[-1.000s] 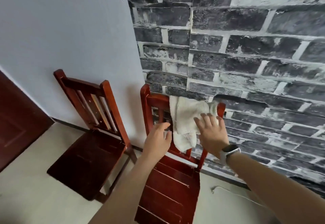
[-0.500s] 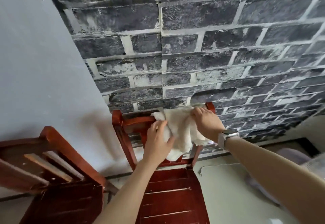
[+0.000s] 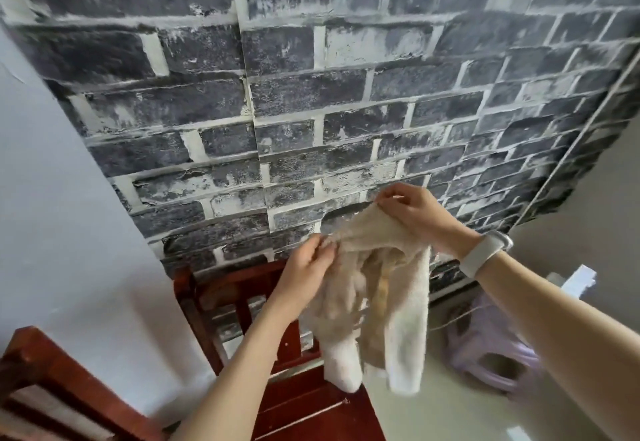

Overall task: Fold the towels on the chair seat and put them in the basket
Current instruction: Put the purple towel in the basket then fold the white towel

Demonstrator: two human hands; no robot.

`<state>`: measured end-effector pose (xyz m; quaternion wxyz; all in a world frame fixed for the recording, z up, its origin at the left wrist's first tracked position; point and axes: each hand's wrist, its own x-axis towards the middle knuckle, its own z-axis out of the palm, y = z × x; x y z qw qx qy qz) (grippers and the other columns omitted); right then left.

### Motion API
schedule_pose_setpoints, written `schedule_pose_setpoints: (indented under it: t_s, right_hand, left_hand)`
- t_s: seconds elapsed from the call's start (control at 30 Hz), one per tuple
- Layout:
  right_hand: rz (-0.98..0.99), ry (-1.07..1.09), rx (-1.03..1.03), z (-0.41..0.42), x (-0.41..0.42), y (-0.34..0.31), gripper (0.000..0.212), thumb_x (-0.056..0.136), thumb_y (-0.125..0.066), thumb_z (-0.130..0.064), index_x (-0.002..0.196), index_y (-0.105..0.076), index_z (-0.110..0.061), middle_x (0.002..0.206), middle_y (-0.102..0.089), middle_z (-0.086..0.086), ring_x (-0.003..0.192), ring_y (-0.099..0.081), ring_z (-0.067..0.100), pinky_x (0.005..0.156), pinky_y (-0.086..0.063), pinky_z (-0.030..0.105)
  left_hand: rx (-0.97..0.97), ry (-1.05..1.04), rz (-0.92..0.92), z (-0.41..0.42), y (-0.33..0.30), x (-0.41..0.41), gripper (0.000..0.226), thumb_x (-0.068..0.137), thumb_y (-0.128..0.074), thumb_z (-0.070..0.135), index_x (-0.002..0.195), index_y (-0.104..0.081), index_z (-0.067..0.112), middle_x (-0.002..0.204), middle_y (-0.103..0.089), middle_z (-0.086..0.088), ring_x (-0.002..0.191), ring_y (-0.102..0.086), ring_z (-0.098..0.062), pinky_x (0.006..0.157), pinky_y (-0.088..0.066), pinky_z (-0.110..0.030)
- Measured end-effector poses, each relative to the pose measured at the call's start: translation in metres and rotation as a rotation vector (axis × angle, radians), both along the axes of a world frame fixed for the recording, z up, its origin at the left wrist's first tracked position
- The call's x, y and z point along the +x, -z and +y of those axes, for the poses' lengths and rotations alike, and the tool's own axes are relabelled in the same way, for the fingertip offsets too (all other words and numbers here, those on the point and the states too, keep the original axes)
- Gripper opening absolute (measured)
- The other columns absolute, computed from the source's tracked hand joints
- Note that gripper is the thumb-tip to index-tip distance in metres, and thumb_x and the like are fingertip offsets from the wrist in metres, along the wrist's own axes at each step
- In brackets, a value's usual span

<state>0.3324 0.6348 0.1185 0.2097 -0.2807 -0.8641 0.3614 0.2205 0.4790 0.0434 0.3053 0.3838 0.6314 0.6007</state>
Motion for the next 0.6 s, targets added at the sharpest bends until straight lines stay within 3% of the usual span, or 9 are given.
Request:
schedule_pose_setpoints:
  t_s: [0.1, 0.2, 0.27, 0.33, 0.4, 0.47, 0.53, 0.6]
  right_hand:
    - [-0.116, -0.1, 0.027, 0.005, 0.025, 0.002, 0.017, 0.09, -0.054, -0.018, 0.103, -0.058, -0.006, 0.082, -0.06, -0.002, 0.056, -0.053, -0.006, 0.05, -0.042, 0.006]
    - [-0.229, -0.273, -0.193, -0.006, 0.053, 0.027, 0.047, 0.085, -0.056, -0.038, 0.122, -0.044, -0.012, 0.118, -0.054, -0.001, 0.098, -0.056, 0.009, 0.083, -0.047, 0.016]
    - [-0.387, -0.295, -0.099, -0.018, 0.066, 0.05, 0.067, 0.078, -0.058, -0.053, 0.128, -0.04, -0.012, 0.133, -0.041, -0.008, 0.116, -0.046, 0.012, 0.102, -0.04, 0.03]
    - [-0.418, -0.282, 0.131, -0.025, 0.073, 0.069, 0.029, 0.083, -0.061, -0.041, 0.093, -0.052, -0.015, 0.106, -0.052, -0.001, 0.088, -0.054, 0.016, 0.085, -0.047, 0.044]
    - [-0.308, -0.198, 0.045, -0.019, 0.079, 0.072, 0.017, 0.084, -0.056, -0.022, 0.089, -0.053, -0.005, 0.094, -0.057, 0.014, 0.079, -0.056, 0.026, 0.078, -0.049, 0.048]
    - [-0.195, -0.109, -0.164, -0.002, 0.087, 0.066, 0.022, 0.079, -0.054, -0.019, 0.09, -0.055, 0.0, 0.083, -0.06, 0.017, 0.071, -0.056, 0.025, 0.067, -0.051, 0.035]
    - [-0.084, -0.042, -0.216, 0.016, 0.094, 0.061, 0.015, 0.073, -0.053, -0.016, 0.085, -0.059, -0.009, 0.074, -0.059, 0.005, 0.064, -0.053, 0.016, 0.056, -0.046, 0.019]
    - [-0.077, -0.014, -0.166, 0.025, 0.095, 0.067, 0.021, 0.08, -0.057, -0.007, 0.099, -0.059, -0.015, 0.089, -0.061, 0.0, 0.079, -0.059, 0.015, 0.066, -0.049, 0.014]
  left_hand:
    - [-0.144, 0.096, -0.092, 0.007, -0.021, 0.002, 0.019, 0.094, -0.048, 0.029, 0.078, -0.058, 0.034, 0.085, -0.064, 0.015, 0.078, -0.063, 0.002, 0.072, -0.048, -0.019]
    - [-0.249, 0.088, -0.015, 0.018, -0.03, 0.016, 0.021, 0.095, -0.044, 0.031, 0.09, -0.058, 0.017, 0.1, -0.065, -0.009, 0.094, -0.063, -0.02, 0.092, -0.047, -0.039]
    - [-0.241, 0.081, -0.03, 0.022, -0.034, 0.028, 0.023, 0.095, -0.045, 0.033, 0.095, -0.058, 0.014, 0.106, -0.064, -0.014, 0.102, -0.061, -0.027, 0.095, -0.046, -0.046]
    - [-0.224, 0.126, -0.029, 0.025, -0.034, 0.037, 0.018, 0.088, -0.053, 0.042, 0.094, -0.055, 0.025, 0.104, -0.061, 0.0, 0.102, -0.06, -0.018, 0.09, -0.048, -0.038]
    - [-0.253, 0.213, 0.077, 0.025, -0.031, 0.042, 0.042, 0.074, -0.065, 0.051, 0.109, -0.049, 0.034, 0.115, -0.047, 0.014, 0.109, -0.049, -0.008, 0.088, -0.039, -0.026]
    - [-0.28, 0.273, 0.254, 0.022, -0.027, 0.044, 0.057, 0.071, -0.071, 0.045, 0.12, -0.042, 0.04, 0.129, -0.038, 0.017, 0.12, -0.038, -0.006, 0.094, -0.029, -0.024]
    - [-0.313, 0.306, 0.325, 0.019, -0.022, 0.045, 0.048, 0.076, -0.067, 0.043, 0.119, -0.047, 0.036, 0.135, -0.043, 0.011, 0.123, -0.037, -0.005, 0.098, -0.028, -0.024]
    - [-0.333, 0.267, 0.216, 0.019, -0.02, 0.047, 0.032, 0.083, -0.06, 0.045, 0.11, -0.061, 0.028, 0.124, -0.058, 0.009, 0.117, -0.049, -0.007, 0.098, -0.036, -0.028]
